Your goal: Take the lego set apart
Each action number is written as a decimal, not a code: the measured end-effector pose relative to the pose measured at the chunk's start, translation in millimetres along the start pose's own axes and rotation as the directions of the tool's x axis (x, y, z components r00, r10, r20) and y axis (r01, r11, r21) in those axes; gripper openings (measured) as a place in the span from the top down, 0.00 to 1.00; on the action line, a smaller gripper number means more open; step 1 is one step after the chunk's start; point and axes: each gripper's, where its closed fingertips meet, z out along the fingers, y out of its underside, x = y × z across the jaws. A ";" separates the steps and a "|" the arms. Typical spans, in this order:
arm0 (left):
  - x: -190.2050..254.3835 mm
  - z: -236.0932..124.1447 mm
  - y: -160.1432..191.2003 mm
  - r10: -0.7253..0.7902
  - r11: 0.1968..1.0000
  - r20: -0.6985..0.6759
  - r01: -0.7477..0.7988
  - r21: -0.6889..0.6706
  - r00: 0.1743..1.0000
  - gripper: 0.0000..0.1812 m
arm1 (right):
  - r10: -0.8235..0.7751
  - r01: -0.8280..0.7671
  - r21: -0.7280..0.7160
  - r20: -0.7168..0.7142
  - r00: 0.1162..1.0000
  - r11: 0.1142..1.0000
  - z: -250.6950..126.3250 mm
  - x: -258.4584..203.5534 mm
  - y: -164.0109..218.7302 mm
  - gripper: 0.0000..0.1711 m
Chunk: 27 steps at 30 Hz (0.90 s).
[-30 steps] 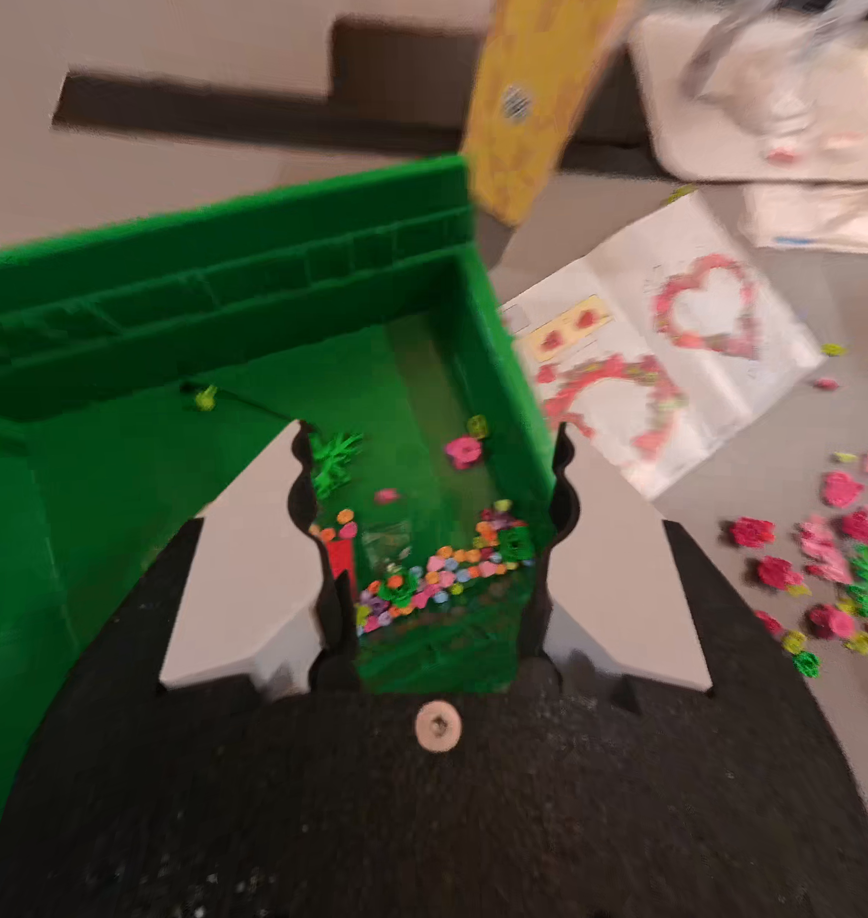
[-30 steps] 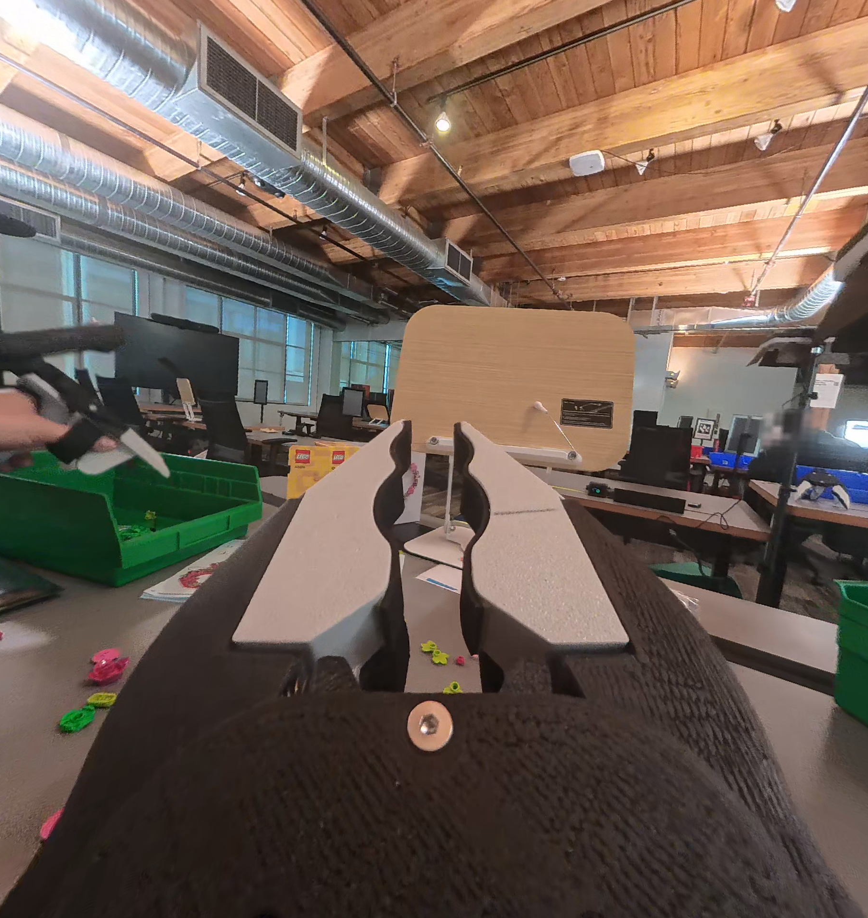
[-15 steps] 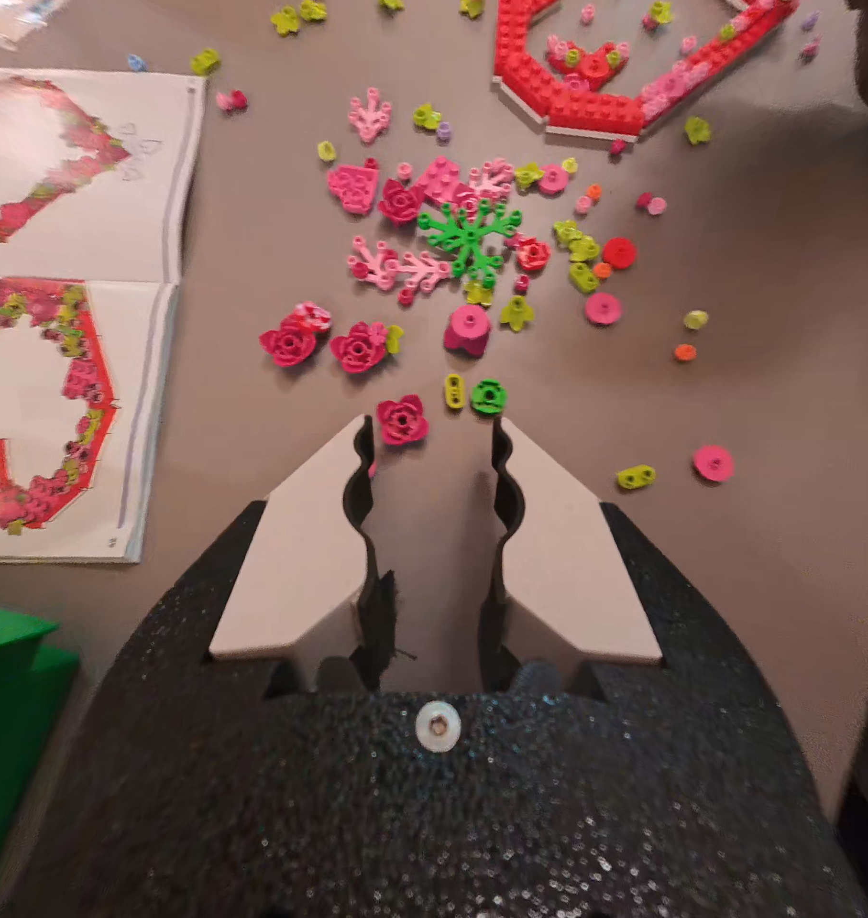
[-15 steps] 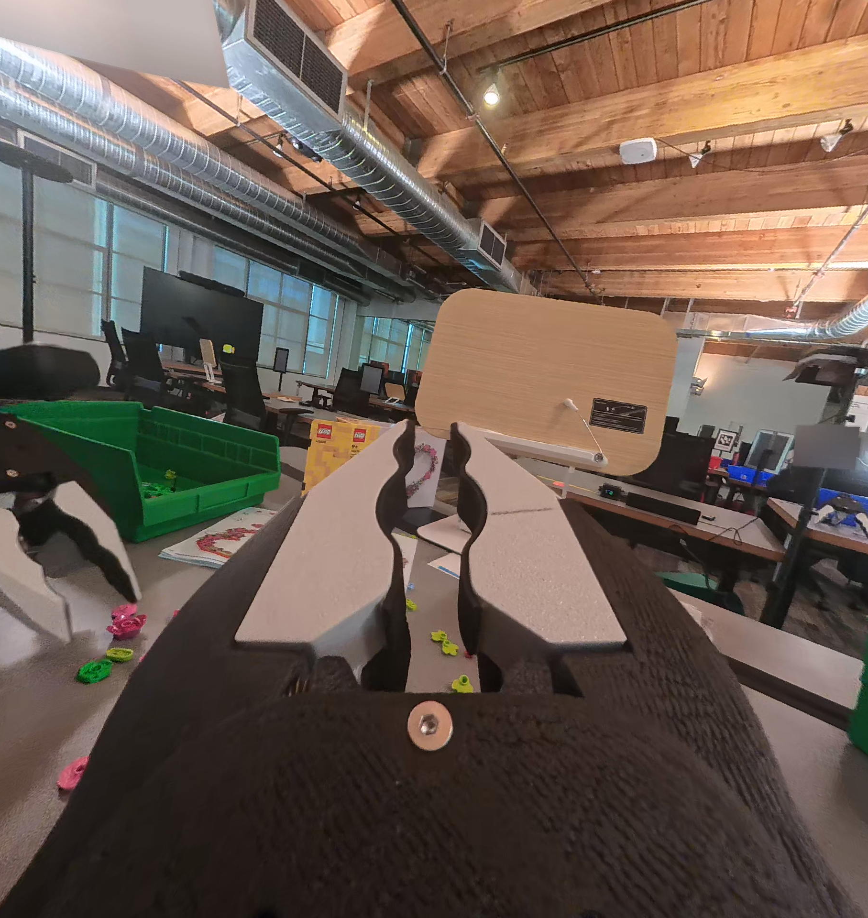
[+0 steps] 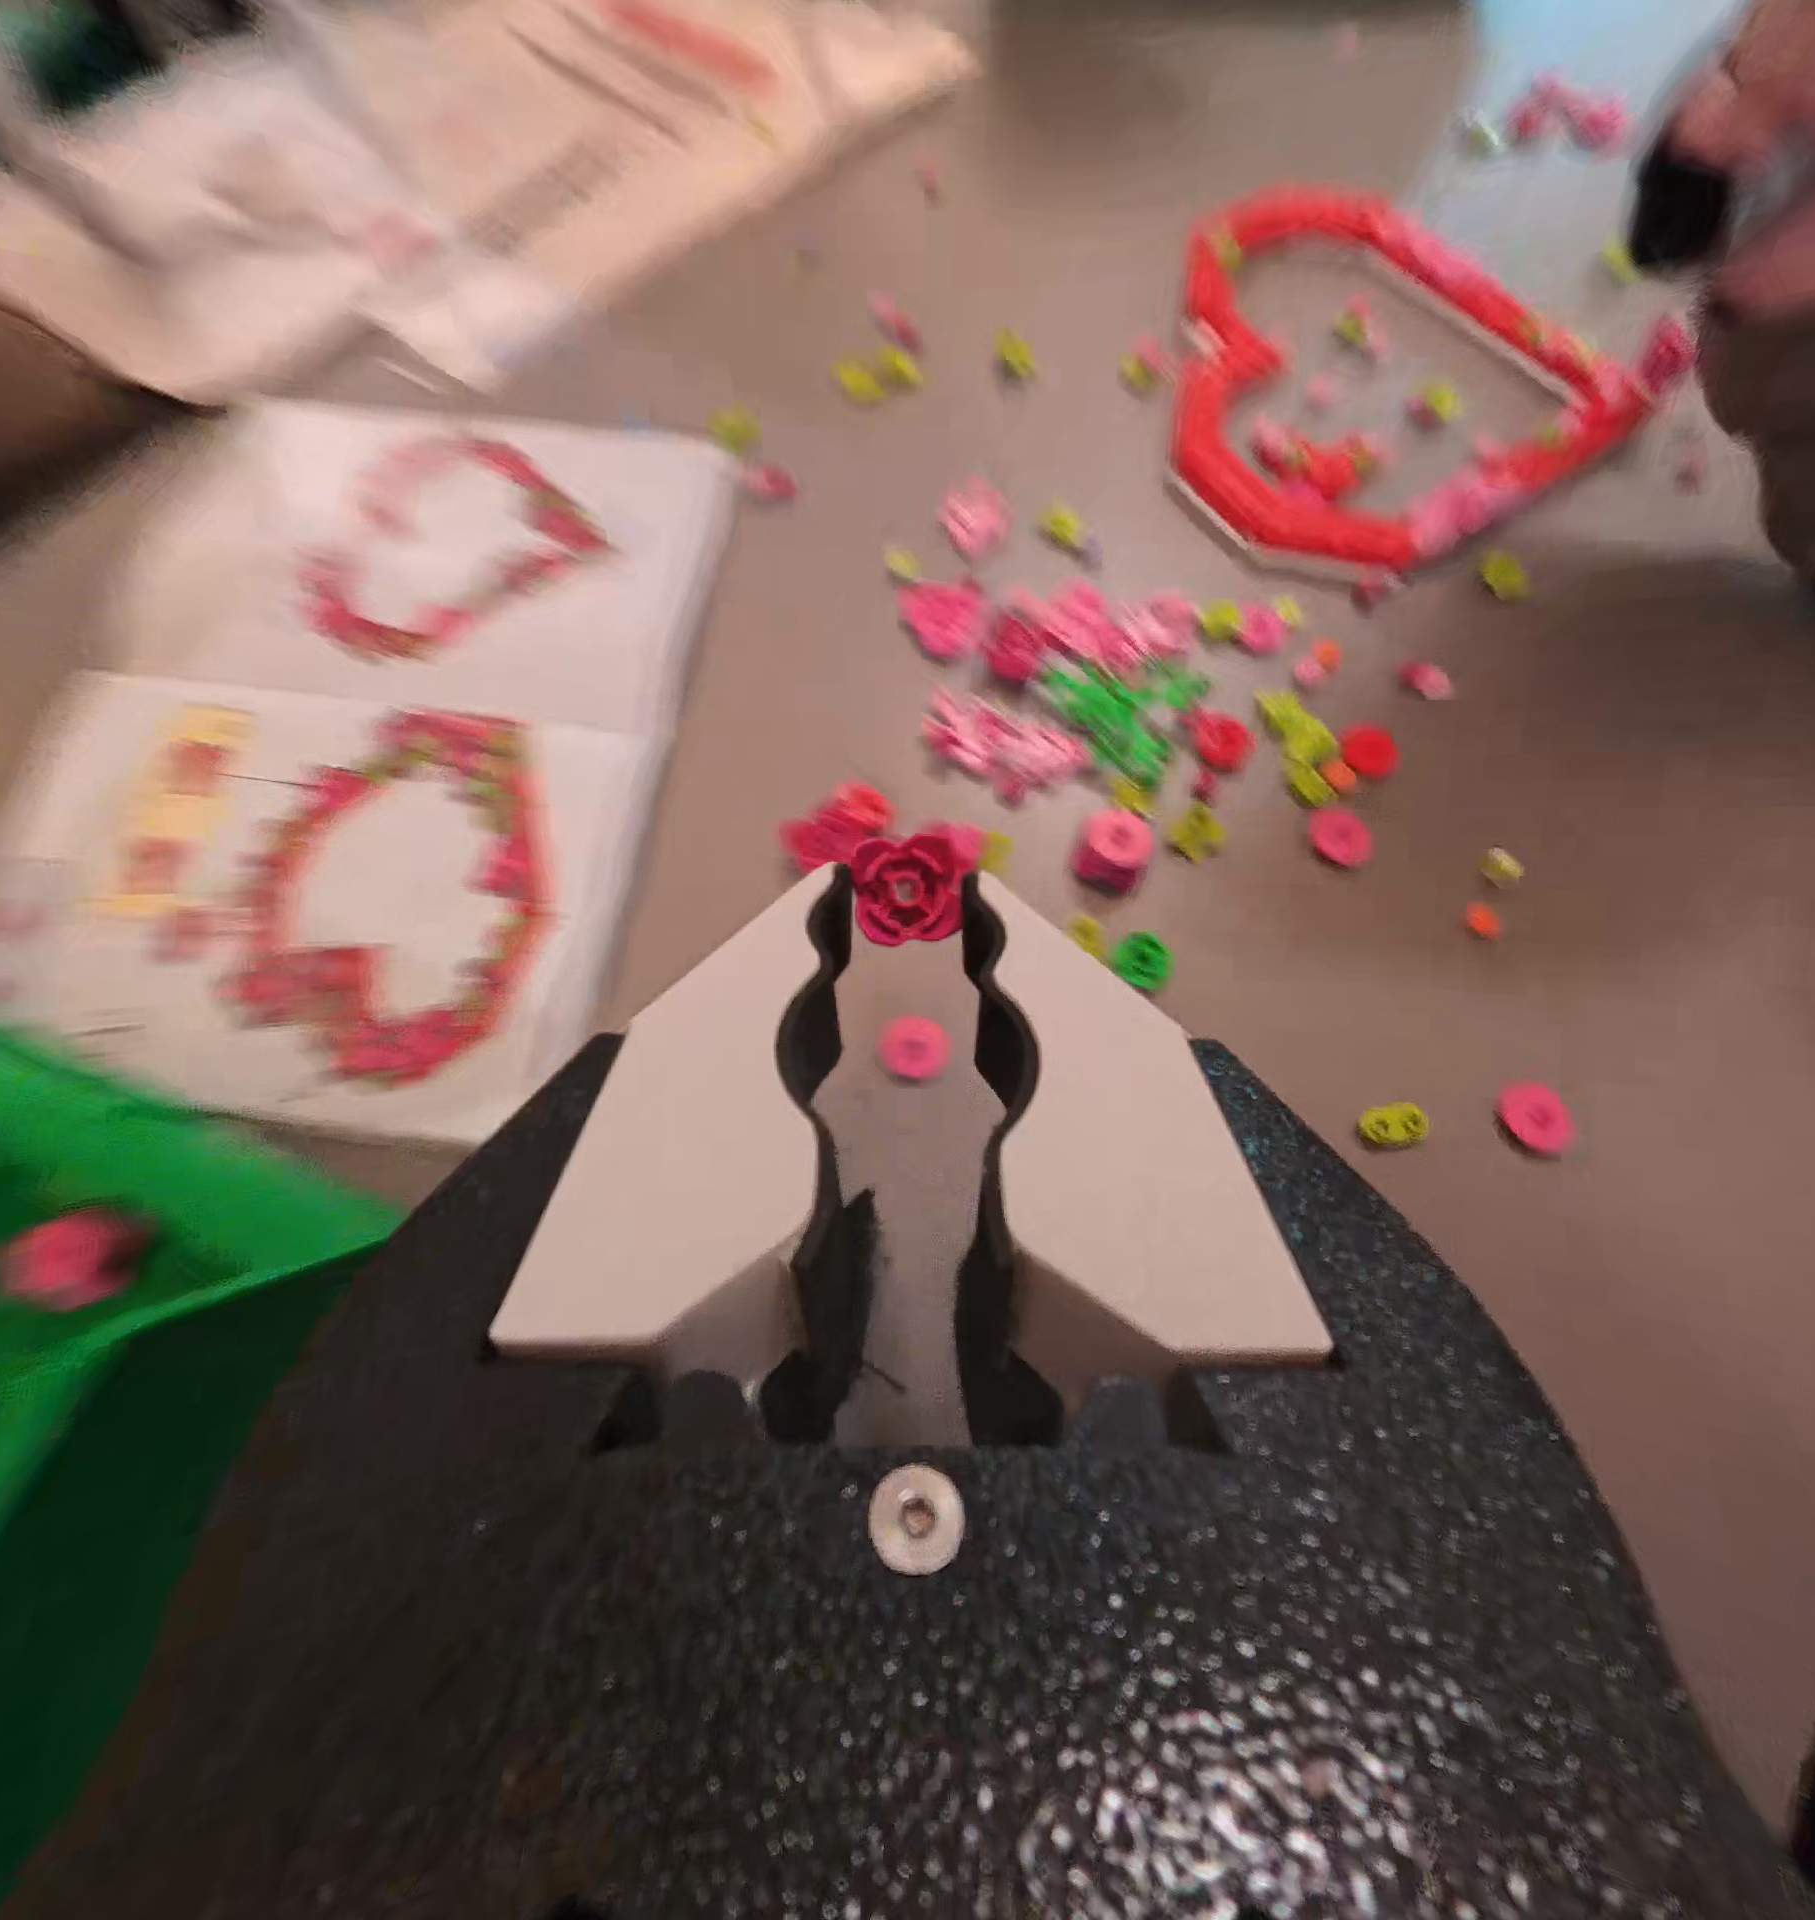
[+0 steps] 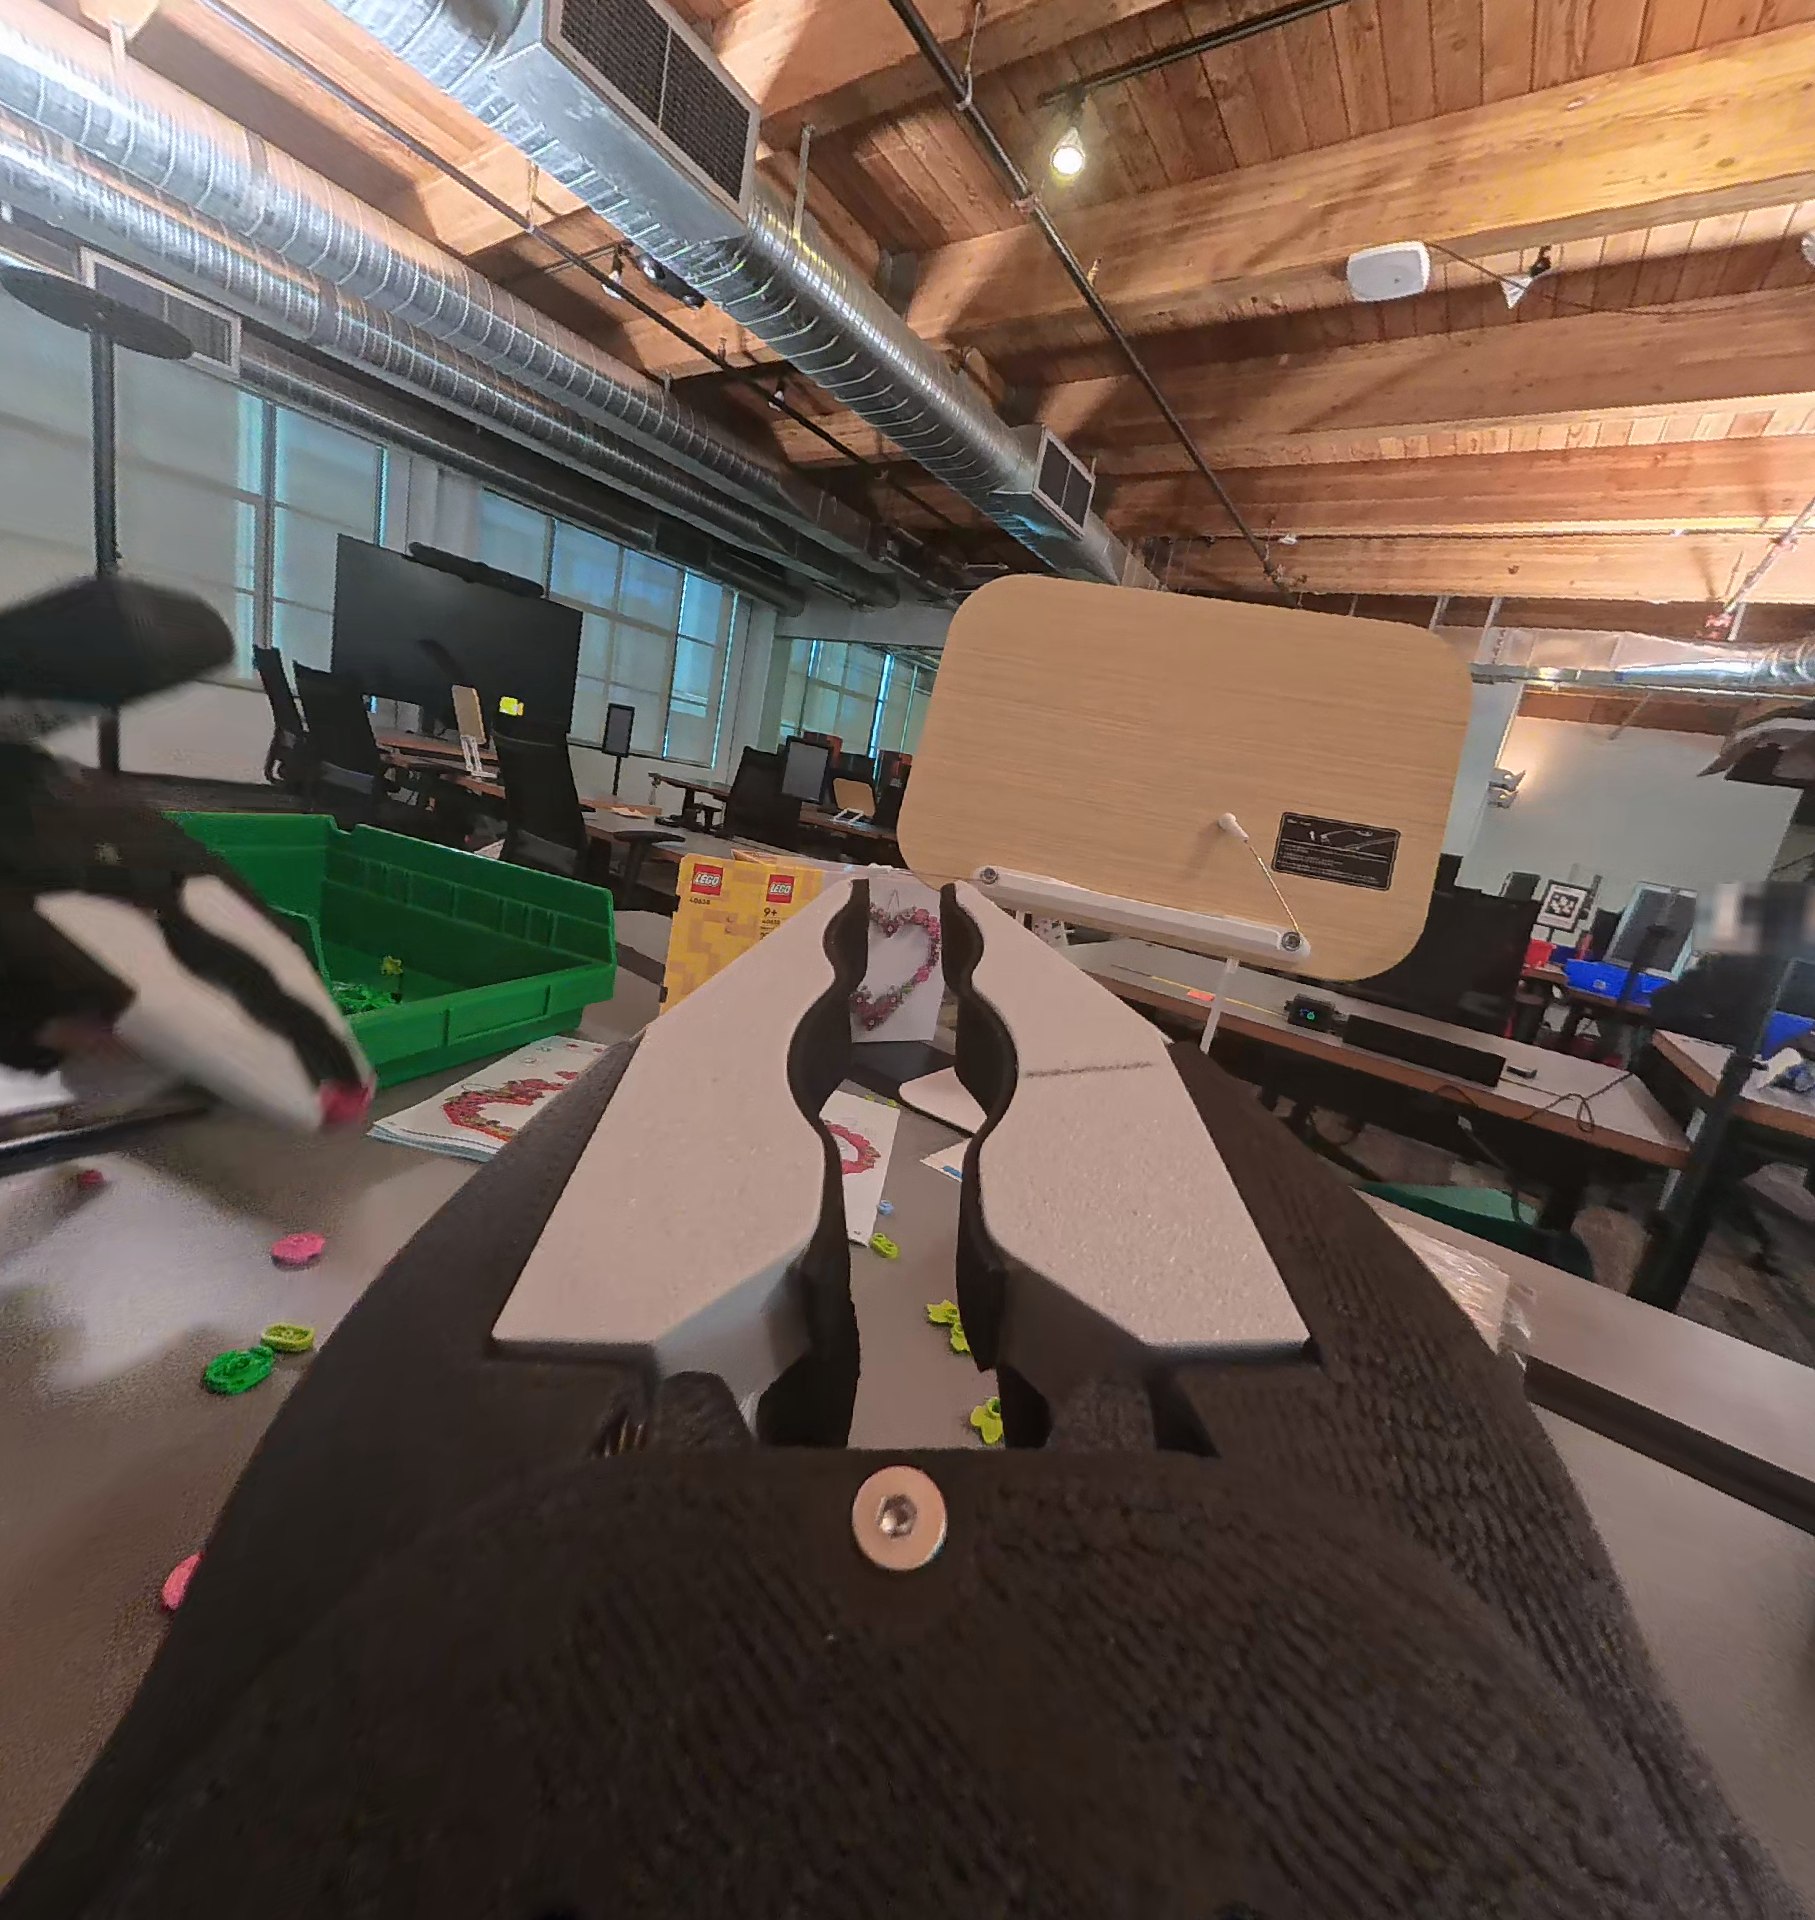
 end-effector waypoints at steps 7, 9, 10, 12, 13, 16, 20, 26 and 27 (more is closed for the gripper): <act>-157.5 -129.9 -22.0 -0.152 0.985 0.685 0.166 0.046 0.713 0.97 | 0.009 -0.009 -0.002 0.020 1.000 1.000 1.7 -5.2 0.2 0.93; -180.4 -133.7 -5.8 -0.207 0.961 0.688 0.277 0.010 0.695 0.90 | 0.011 -0.011 -0.006 0.027 1.000 1.000 2.3 -6.7 0.7 0.93; -188.8 -131.4 2.1 -0.250 0.943 0.674 0.332 0.007 0.695 0.89 | 0.011 -0.011 -0.006 0.029 1.000 1.000 2.5 -7.1 0.7 0.93; -200.5 -124.4 22.1 -0.345 0.887 0.649 0.462 -0.011 0.678 0.75 | 0.008 -0.008 -0.007 0.030 1.000 1.000 2.5 -7.3 0.7 0.93; -203.0 -120.5 28.0 -0.377 0.866 0.640 0.499 -0.012 0.670 0.69 | 0.008 -0.007 -0.009 0.030 1.000 1.000 2.6 -7.2 1.1 0.93; -181.9 -103.4 8.3 -0.392 0.893 0.557 0.449 0.038 0.732 0.64 | 0.008 -0.008 -0.012 0.028 1.000 1.000 2.5 -6.2 2.1 0.93; -61.4 -40.8 -53.1 -0.179 0.981 0.095 0.170 0.099 0.979 0.70 | 0.015 -0.015 -0.013 0.030 0.999 1.000 2.8 -6.3 2.5 0.93; 7.2 41.6 14.0 -0.186 0.958 -0.126 0.152 -0.245 0.974 0.73 | 0.008 -0.006 -0.026 0.047 0.999 1.000 4.7 -11.0 5.0 0.93; 10.8 47.2 20.6 -0.191 0.953 -0.131 0.152 -0.262 0.973 0.76 | 0.003 -0.001 -0.027 0.047 0.999 1.000 4.7 -11.2 4.8 0.93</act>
